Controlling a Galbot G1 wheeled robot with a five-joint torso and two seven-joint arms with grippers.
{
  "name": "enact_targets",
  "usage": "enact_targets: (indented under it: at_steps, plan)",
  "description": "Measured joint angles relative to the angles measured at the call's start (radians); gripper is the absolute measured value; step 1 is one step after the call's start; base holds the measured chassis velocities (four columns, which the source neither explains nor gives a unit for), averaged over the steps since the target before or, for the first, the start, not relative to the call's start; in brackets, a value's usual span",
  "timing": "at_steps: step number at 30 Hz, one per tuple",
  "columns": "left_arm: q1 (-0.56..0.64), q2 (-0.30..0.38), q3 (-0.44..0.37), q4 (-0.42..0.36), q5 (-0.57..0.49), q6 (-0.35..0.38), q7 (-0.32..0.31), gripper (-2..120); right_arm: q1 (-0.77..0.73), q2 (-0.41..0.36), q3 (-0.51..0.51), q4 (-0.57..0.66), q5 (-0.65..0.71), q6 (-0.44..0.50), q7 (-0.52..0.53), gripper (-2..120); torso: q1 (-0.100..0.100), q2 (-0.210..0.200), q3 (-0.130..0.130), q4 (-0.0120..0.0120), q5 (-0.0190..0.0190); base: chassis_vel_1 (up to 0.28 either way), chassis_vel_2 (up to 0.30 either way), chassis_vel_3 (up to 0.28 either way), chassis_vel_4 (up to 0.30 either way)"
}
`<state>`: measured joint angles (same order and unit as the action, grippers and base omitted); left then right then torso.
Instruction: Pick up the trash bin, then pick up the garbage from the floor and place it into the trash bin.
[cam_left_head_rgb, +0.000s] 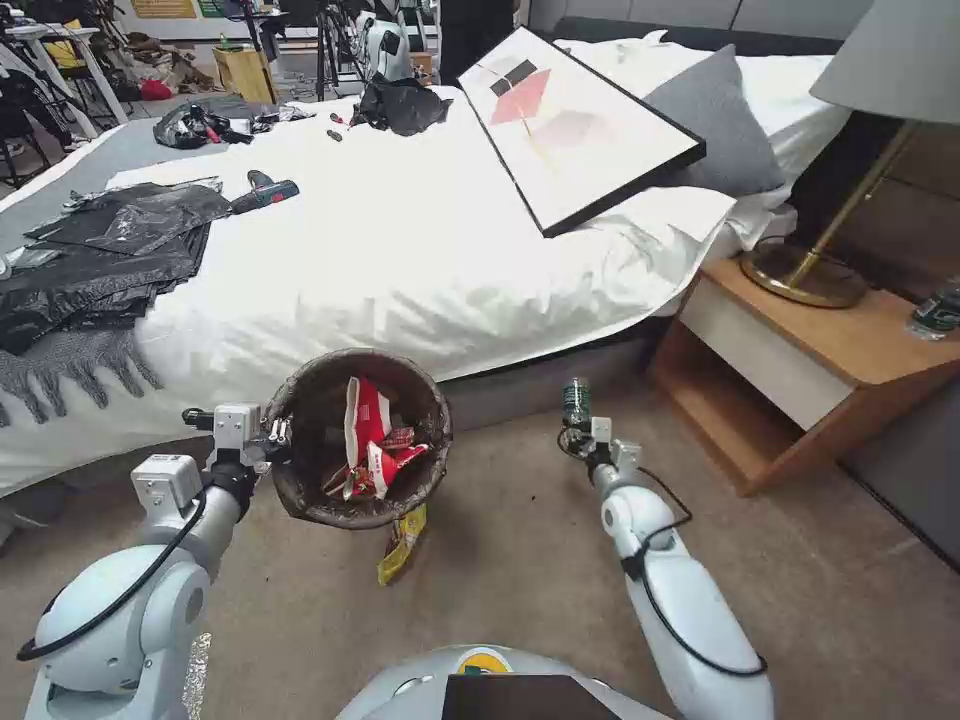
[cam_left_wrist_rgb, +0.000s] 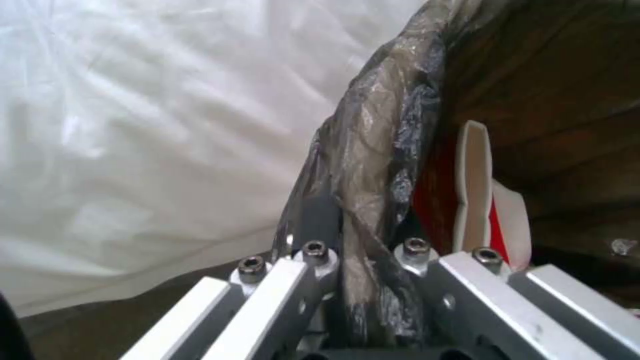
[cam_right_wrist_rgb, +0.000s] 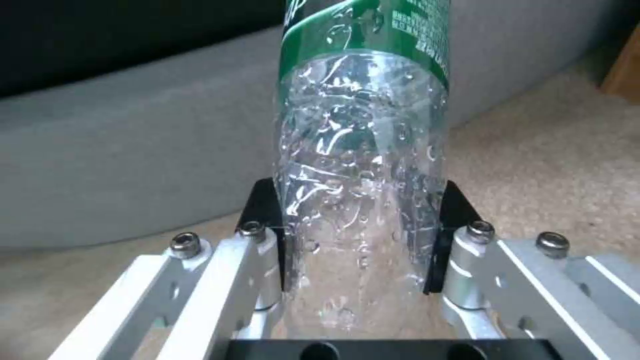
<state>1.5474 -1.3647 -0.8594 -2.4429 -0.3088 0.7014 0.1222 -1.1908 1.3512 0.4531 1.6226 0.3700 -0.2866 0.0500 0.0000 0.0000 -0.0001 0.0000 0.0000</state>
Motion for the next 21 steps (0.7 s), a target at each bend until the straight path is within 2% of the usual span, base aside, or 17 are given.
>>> enact_targets:
  at_steps: [2,3,6,7,10,15,19,21]
  plan:
    - [-0.005,0.007,0.001,0.008,-0.005,0.000,0.000,3,-0.096,-0.002,0.020,0.131,0.005,-0.004,-0.006,31,0.000,0.000,0.000,-0.0002,0.0000,0.000,0.000,0.000,0.000]
    - [-0.005,0.007,0.001,0.008,-0.005,0.000,0.000,3,-0.096,-0.002,0.020,0.131,0.005,-0.004,-0.006,31,0.000,0.000,0.000,-0.0002,0.0000,0.000,0.000,0.000,0.000]
    - [-0.007,0.016,0.002,0.017,-0.011,0.000,0.000,3,-0.207,-0.002,0.046,0.284,0.007,-0.003,-0.023,31,0.000,0.000,0.000,-0.0003,0.0000,0.000,0.000,0.000,0.000]
    - [-0.007,0.016,0.002,0.017,-0.011,0.000,0.000,3,-0.207,-0.002,0.046,0.284,0.007,-0.003,-0.023,31,0.000,0.000,0.000,-0.0003,0.0000,0.000,0.000,0.000,0.000]
    - [-0.011,0.023,0.006,0.029,-0.012,0.000,0.001,3,-0.277,-0.005,0.065,0.410,0.006,0.011,-0.058,31,0.000,0.000,0.000,-0.0001,-0.0001,0.000,0.000,0.000,0.000]
    - [-0.014,0.031,0.009,0.034,-0.013,-0.001,0.004,3,-0.305,-0.014,0.083,0.492,-0.002,0.041,-0.127,31,0.000,0.000,0.000,0.0000,-0.0001,0.000,0.000,0.000,0.000]
    - [-0.020,0.042,0.020,0.041,-0.012,-0.002,0.006,3,-0.304,-0.053,0.105,0.570,-0.001,0.065,-0.239,31,0.000,0.000,0.000,-0.0001,-0.0001,0.000,0.000,0.000,0.000]
    - [-0.021,0.043,0.022,0.042,-0.012,-0.001,0.007,3,-0.295,-0.071,0.108,0.586,0.008,0.066,-0.259,31,0.000,0.000,0.000,-0.0001,-0.0001,0.000,0.000,0.000,0.000]
